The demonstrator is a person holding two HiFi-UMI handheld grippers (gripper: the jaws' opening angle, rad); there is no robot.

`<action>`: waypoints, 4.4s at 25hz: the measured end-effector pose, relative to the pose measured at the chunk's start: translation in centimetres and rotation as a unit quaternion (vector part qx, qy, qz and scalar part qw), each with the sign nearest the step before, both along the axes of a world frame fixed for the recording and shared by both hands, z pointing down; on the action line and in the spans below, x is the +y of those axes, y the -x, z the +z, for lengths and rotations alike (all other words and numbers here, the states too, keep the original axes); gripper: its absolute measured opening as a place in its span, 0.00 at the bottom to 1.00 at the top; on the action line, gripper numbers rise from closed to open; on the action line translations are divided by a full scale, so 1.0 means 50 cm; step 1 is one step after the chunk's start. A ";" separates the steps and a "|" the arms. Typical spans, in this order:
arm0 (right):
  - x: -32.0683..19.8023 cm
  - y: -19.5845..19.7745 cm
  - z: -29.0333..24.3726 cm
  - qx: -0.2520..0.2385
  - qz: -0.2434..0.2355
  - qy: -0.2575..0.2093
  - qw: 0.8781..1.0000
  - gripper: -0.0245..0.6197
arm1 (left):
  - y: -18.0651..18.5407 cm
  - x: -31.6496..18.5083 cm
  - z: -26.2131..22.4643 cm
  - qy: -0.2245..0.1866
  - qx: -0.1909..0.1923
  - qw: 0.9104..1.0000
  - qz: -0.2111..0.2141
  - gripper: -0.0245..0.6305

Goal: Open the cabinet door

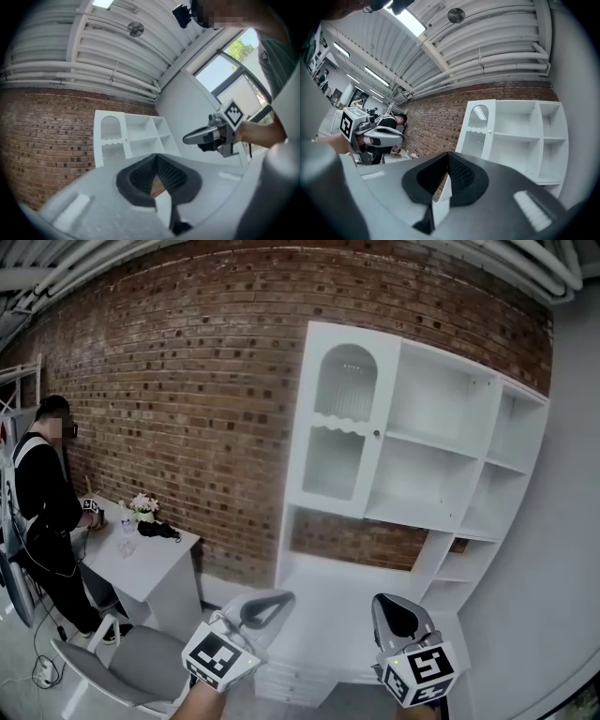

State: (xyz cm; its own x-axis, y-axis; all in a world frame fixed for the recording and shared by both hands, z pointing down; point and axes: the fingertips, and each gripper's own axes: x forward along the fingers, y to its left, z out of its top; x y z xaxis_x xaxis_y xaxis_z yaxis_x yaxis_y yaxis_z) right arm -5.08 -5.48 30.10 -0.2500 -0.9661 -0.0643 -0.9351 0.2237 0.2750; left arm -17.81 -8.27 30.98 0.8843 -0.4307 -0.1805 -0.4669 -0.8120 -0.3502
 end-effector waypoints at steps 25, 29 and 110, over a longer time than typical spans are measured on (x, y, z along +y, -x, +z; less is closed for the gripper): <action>-0.113 -0.263 -0.009 -0.030 -0.058 -0.014 0.998 0.05 | -0.275 -0.072 0.011 -0.001 -0.022 0.999 -0.045 0.04; -0.139 -0.297 -0.006 -0.031 -0.075 -0.015 0.997 0.05 | -0.312 -0.091 0.024 0.005 -0.023 0.998 -0.058 0.04; -0.564 -0.525 0.038 -0.054 -0.134 -0.005 0.989 0.05 | -0.542 -0.482 0.047 0.012 -0.034 0.992 -0.117 0.04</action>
State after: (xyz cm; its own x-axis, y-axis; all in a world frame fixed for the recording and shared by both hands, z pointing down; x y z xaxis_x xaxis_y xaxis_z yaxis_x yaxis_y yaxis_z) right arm 21.15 -33.67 31.98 -0.4889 -0.8650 -0.1132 -0.8662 0.4660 0.1806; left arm 9.30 -32.36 33.32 0.7694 -0.6291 -0.1107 -0.6193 -0.6923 -0.3703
